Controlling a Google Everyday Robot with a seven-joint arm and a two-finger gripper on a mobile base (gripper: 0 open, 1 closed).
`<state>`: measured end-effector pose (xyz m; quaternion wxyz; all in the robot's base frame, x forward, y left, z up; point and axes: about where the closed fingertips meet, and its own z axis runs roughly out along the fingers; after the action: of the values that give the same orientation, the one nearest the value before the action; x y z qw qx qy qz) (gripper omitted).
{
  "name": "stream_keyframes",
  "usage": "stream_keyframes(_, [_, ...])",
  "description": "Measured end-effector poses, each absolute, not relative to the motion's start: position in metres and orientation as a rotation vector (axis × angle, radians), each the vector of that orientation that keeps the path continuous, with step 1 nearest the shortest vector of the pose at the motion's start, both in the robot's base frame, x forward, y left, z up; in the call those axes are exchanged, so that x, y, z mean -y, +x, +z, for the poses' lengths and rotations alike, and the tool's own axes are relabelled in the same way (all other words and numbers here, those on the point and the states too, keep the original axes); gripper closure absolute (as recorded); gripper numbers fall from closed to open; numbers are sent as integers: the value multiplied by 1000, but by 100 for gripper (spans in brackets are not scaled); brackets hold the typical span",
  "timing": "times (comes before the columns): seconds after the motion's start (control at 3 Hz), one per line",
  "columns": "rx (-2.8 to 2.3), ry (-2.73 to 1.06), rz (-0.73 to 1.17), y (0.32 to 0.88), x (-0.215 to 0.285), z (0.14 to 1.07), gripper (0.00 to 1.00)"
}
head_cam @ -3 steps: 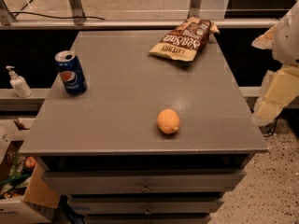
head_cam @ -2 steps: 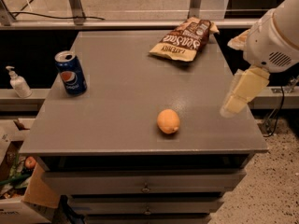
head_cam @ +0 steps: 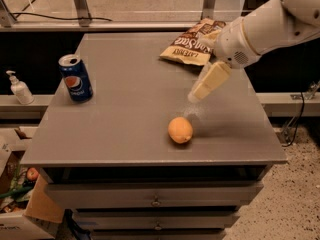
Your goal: Knock pepsi can over
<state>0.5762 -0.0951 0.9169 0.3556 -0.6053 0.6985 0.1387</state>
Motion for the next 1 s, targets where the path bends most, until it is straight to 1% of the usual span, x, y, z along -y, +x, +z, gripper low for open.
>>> stream_keyframes(0.33, [-1701,-1542,511,599,52,905,0])
stream_keyframes(0.67, [-1628,-1527,652,600,14,899,0])
stream_keyframes(1.0, [-1560,-1524,771,590,-19,900,0])
